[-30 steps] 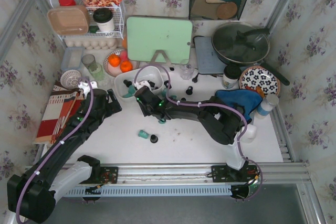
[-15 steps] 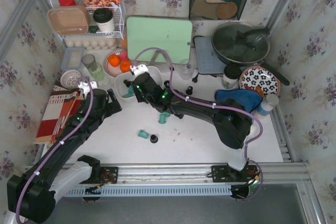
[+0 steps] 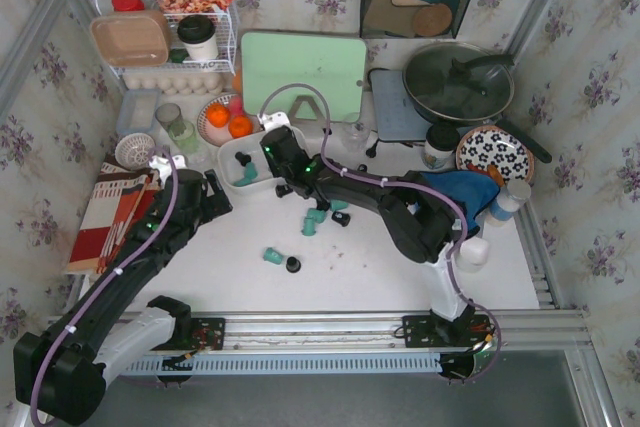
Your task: Mix the coffee capsules in the storage basket
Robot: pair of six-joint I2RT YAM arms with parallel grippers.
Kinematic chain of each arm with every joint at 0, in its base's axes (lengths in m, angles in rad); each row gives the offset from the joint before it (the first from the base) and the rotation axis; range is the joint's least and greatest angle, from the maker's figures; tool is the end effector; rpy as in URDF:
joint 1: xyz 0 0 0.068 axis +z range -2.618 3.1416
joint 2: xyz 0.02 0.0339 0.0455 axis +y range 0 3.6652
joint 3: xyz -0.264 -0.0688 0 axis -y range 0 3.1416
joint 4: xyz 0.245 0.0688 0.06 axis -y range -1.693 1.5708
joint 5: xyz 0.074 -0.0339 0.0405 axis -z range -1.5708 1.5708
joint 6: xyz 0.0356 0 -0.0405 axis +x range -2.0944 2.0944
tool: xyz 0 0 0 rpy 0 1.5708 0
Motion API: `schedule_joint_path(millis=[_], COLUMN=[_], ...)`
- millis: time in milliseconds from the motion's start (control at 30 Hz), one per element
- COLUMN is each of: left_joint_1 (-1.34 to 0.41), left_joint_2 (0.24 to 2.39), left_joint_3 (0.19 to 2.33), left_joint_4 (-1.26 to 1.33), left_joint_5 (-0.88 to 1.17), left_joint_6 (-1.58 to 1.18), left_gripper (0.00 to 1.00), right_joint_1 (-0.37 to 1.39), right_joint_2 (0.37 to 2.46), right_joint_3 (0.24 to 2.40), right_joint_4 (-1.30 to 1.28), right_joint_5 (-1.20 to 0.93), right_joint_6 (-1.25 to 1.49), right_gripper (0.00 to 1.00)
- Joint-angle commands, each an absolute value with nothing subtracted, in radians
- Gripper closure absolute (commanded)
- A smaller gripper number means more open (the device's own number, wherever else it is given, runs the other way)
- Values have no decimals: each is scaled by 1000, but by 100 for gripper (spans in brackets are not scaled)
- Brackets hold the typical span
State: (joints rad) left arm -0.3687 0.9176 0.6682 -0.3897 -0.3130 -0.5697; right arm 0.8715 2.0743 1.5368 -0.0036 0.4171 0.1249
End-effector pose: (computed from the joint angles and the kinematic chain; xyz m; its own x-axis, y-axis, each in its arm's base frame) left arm 0.1890 -0.0613 0.2565 -0.5291 -0.3457 -0.7749 -0.2055 0.9383 -0.2783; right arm 0.3199 0.3580 0.2160 -0.3883 -0.2847 -0.8765 -0.4312 0.8967 -0.1003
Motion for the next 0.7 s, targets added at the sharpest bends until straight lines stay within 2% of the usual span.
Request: schedule_joint_path(millis=[0,300,467,667], left_joint_1=[-368,-368,-368,-394], left_joint_2=[923,958,992,1030], left_joint_3=[667,666,672,701], left_joint_4=[-368,-340,-309,-336], left_joint_5=[-300,-243,-142,-22], left_joint_6=[-579,-563,-532,-514], left_gripper=[0,0,4,11], right_joint_1=[848,816,815,815], right_joint_2=[2104,2098,2034,1846], right_joint_3=[1547,1523,1483,1300], right_joint_4=[17,-5,-12,41], right_joint_5=[429,388,358,320], right_joint_6=[144,161,158,142], right_gripper=[56,34,32,31])
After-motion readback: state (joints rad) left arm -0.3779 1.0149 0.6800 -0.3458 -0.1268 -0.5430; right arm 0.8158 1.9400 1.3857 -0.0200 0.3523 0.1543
